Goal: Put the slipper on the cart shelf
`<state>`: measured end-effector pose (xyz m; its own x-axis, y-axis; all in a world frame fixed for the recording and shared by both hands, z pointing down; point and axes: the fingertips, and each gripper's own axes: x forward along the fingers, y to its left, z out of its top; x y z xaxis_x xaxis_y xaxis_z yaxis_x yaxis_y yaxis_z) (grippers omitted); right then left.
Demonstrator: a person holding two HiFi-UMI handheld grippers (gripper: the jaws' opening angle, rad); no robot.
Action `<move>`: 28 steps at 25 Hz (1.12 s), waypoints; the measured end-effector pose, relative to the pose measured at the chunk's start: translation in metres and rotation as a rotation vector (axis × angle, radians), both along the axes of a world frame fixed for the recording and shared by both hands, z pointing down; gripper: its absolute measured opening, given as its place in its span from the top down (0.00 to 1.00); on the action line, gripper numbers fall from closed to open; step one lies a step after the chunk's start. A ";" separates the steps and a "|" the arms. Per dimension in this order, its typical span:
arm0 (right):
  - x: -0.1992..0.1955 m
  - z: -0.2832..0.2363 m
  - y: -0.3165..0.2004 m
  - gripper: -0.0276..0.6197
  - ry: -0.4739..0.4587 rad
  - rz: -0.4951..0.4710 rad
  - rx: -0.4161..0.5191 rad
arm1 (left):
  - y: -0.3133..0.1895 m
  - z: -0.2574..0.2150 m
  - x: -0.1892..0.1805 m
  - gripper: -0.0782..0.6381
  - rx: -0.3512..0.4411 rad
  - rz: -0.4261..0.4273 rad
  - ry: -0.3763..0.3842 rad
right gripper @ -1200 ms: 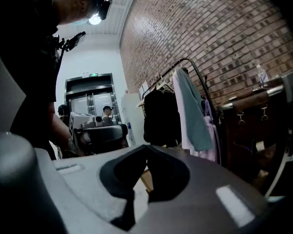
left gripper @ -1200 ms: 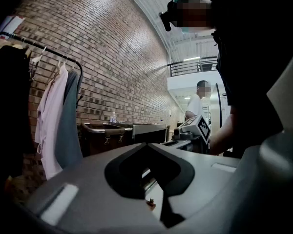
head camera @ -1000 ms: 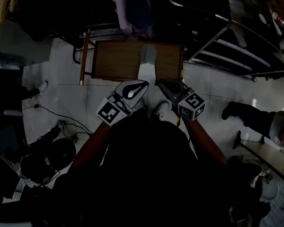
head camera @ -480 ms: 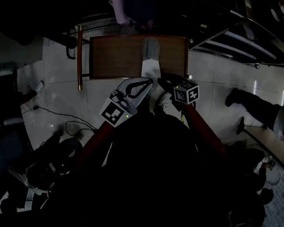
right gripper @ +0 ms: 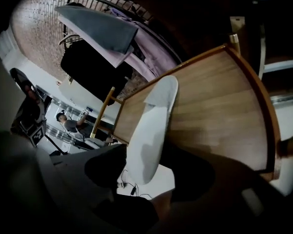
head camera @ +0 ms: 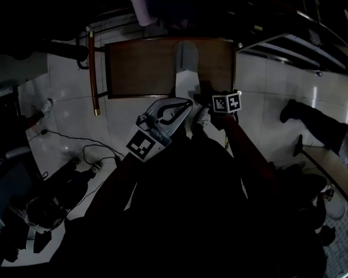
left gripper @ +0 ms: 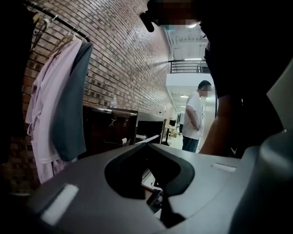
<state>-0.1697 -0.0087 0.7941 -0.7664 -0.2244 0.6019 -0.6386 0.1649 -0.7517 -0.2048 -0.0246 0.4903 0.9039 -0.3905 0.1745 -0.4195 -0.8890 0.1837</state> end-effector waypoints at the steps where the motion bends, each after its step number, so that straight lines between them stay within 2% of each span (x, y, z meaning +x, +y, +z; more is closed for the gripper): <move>1: 0.000 0.005 0.001 0.55 -0.003 0.001 -0.019 | 0.000 0.002 0.000 0.89 -0.004 0.000 -0.001; 13: -0.011 0.029 -0.004 0.55 -0.070 0.047 -0.126 | -0.004 0.018 -0.020 0.89 -0.043 -0.036 -0.021; 14: -0.011 0.030 -0.005 0.57 -0.068 0.048 -0.127 | -0.004 0.019 -0.021 0.89 -0.043 -0.040 -0.022; 15: -0.010 0.029 -0.006 0.64 -0.064 0.053 -0.120 | -0.004 0.019 -0.023 0.89 -0.045 -0.042 -0.025; 16: -0.008 0.027 -0.008 0.77 -0.066 0.067 -0.109 | -0.003 0.020 -0.024 0.89 -0.049 -0.044 -0.029; 17: -0.007 0.024 -0.012 0.84 -0.076 0.086 -0.098 | -0.002 0.021 -0.025 0.89 -0.053 -0.047 -0.032; 20: -0.008 0.013 -0.018 0.86 -0.121 0.114 -0.077 | -0.002 0.023 -0.028 0.89 -0.053 -0.050 -0.030; 28: 0.004 -0.034 -0.015 0.87 -0.148 0.122 0.012 | 0.004 0.005 -0.022 0.89 -0.025 -0.046 -0.007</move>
